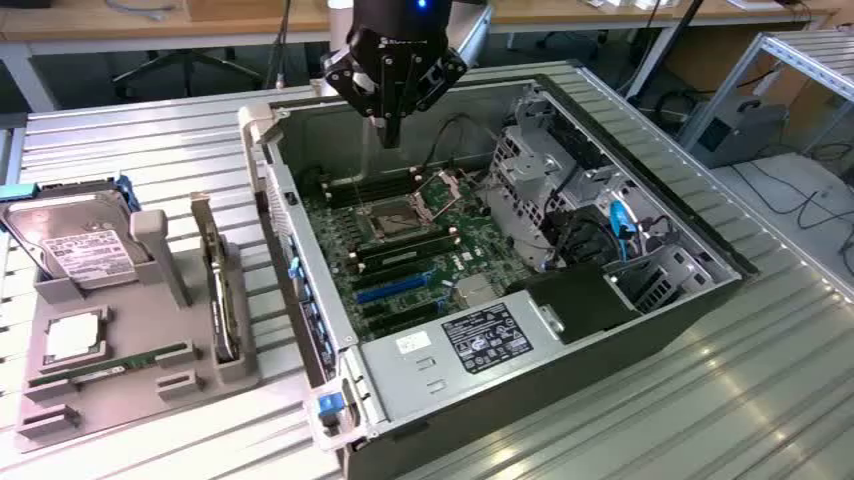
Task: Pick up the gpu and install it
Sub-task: 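Reach for the gpu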
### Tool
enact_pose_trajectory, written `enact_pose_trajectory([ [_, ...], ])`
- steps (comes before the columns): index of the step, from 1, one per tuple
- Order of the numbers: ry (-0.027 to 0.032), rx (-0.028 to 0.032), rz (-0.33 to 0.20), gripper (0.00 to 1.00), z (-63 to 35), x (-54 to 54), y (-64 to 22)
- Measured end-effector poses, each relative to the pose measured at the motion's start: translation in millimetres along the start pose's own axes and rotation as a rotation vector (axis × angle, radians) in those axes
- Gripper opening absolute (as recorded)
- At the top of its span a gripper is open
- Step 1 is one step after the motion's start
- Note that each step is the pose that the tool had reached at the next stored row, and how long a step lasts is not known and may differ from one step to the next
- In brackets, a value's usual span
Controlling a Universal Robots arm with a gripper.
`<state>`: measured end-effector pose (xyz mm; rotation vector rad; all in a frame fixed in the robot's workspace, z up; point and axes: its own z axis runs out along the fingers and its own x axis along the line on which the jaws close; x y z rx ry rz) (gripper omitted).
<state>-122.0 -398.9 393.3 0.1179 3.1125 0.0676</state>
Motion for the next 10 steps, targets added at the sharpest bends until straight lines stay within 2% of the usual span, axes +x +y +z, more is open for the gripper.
enact_pose_trajectory([
  [10,0.0000,0.0000,0.000,0.11,-0.1,3.1,-0.2],
])
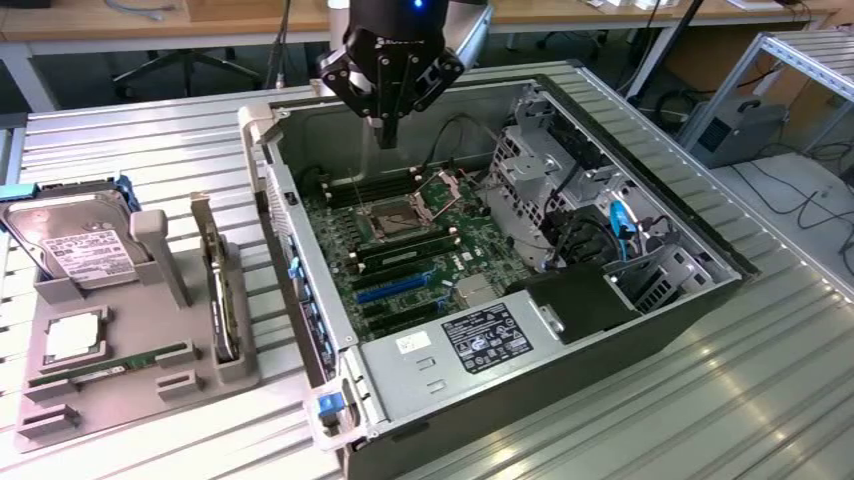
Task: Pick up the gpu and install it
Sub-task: 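Reach for the gpu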
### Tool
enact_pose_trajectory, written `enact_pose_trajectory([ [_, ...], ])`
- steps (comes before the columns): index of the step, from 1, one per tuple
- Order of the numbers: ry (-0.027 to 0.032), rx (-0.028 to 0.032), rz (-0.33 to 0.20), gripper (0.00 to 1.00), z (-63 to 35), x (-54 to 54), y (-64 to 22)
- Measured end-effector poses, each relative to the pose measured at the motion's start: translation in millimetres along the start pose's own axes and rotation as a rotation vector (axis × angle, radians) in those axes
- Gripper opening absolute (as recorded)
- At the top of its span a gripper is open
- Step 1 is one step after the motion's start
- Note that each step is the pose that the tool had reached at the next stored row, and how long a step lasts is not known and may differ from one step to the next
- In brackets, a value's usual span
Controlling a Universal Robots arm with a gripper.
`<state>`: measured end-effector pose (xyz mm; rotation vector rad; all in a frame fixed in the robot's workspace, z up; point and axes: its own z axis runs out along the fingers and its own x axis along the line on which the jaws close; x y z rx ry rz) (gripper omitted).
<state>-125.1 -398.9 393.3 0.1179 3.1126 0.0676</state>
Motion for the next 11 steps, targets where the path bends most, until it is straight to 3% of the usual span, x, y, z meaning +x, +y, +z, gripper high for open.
enact_pose_trajectory([
  [11,0.0000,0.0000,0.000,0.11,-0.1,4.1,-0.3],
])
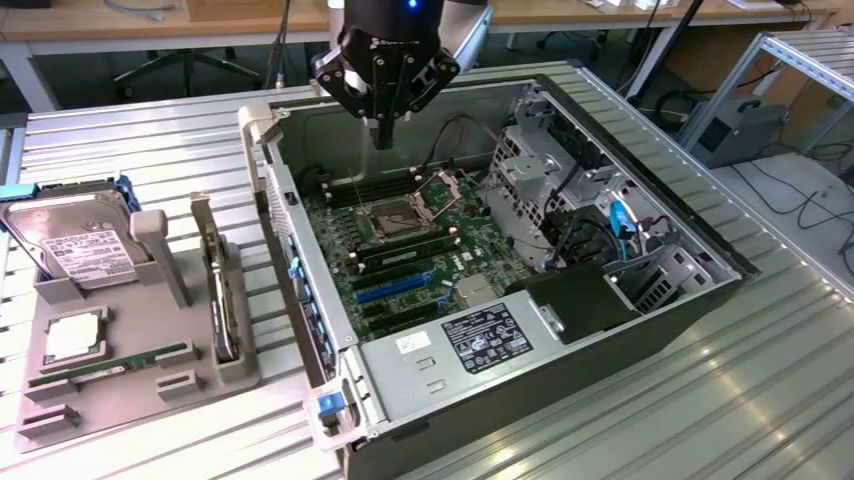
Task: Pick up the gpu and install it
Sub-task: 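Reach for the gpu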
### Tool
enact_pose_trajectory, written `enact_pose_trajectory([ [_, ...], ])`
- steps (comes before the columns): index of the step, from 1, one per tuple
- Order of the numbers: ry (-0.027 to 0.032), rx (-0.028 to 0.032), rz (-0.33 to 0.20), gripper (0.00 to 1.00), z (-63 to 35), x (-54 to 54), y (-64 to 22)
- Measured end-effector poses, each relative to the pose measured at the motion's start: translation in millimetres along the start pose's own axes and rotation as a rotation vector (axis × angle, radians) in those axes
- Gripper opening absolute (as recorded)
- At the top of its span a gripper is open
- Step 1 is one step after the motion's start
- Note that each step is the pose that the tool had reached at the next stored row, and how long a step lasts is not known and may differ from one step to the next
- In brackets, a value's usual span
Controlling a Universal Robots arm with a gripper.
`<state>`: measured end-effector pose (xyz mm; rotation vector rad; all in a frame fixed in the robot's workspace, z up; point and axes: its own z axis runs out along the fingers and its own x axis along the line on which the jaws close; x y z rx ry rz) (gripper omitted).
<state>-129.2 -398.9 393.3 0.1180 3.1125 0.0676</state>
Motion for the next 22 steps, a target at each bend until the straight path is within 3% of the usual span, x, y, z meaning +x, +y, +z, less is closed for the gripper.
enact_pose_trajectory([
  [22,0.0000,0.0000,0.000,0.11,-0.2,6.6,-0.5],
])
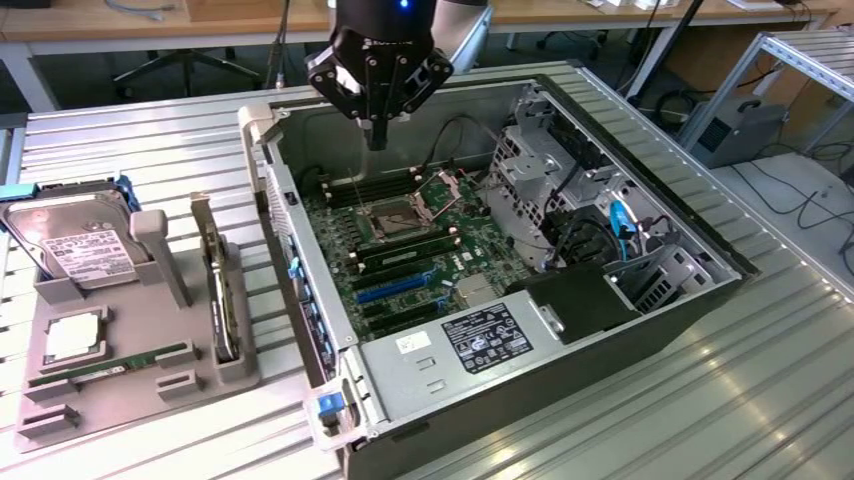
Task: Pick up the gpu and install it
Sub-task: 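Reach for the gpu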
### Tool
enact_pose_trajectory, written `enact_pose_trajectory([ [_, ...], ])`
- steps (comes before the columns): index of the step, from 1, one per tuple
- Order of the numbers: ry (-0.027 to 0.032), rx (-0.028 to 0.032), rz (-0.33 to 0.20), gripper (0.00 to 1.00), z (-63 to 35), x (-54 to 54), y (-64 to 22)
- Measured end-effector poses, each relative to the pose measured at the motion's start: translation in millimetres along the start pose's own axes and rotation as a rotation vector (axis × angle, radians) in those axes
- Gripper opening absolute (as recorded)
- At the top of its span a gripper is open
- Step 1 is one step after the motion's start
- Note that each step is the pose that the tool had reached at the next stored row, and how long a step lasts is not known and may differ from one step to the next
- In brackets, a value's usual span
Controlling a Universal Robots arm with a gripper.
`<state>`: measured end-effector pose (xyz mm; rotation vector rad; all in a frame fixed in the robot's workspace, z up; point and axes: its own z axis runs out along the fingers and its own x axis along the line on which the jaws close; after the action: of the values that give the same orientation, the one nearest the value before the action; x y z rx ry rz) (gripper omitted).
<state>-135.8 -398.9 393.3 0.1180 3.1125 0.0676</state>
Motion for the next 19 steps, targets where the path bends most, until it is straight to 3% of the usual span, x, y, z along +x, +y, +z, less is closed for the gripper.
enact_pose_trajectory([
  [19,0.0000,0.0000,0.000,0.11,-0.1,4.4,-0.3],
])
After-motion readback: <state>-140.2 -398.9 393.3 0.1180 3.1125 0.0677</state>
